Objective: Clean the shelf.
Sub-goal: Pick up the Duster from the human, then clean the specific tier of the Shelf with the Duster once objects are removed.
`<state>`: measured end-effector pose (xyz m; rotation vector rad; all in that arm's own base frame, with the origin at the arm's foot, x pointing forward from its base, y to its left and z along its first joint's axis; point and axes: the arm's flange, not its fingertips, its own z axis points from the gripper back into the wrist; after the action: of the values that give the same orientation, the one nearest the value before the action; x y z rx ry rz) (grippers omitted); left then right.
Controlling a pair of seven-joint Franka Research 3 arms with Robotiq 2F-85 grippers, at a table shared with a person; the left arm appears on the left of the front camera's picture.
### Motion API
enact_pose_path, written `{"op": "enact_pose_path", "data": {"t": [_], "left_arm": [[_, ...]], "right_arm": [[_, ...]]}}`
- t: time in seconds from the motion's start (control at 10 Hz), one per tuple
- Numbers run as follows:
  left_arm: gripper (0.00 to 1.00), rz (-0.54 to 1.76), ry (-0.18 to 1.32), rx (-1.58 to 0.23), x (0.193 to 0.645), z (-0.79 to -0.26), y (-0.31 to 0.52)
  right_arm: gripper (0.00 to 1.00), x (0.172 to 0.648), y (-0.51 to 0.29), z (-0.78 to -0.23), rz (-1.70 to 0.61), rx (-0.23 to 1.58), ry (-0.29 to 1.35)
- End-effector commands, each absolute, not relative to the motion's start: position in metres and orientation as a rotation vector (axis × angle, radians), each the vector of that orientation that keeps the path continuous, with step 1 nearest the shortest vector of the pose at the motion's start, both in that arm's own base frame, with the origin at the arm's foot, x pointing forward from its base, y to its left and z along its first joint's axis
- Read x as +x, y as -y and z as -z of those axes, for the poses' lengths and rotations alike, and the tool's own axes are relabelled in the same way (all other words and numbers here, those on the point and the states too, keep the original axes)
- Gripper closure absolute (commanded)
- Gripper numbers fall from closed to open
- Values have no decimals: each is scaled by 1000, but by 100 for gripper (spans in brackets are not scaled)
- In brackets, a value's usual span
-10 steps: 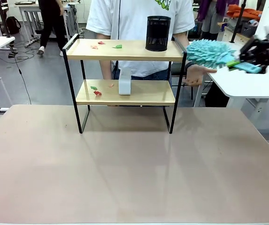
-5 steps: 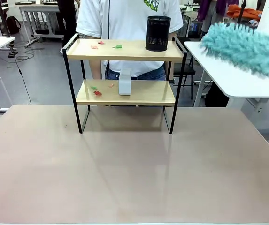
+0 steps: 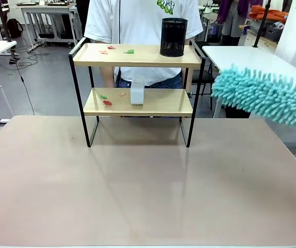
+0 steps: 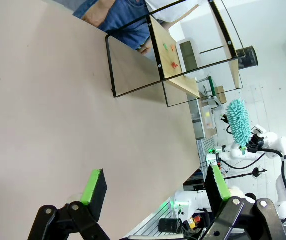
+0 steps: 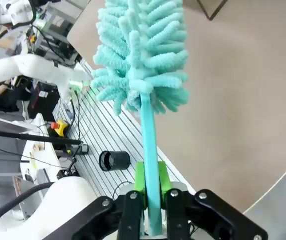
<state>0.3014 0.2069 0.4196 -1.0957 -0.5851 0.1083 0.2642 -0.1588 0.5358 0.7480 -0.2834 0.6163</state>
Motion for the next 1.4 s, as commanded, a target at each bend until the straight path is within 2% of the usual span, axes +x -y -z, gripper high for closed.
{"op": "enact_pose_path", "data": {"t": [0.0,1.3], "left_arm": [[0,-87,617,-1111,302,-418,-205],[0,-87,617,-1111,302,-418,-205]], "right_arm": [[100,261,164,-547,-591,749,307],[100,261,164,-547,-591,749,307]]}}
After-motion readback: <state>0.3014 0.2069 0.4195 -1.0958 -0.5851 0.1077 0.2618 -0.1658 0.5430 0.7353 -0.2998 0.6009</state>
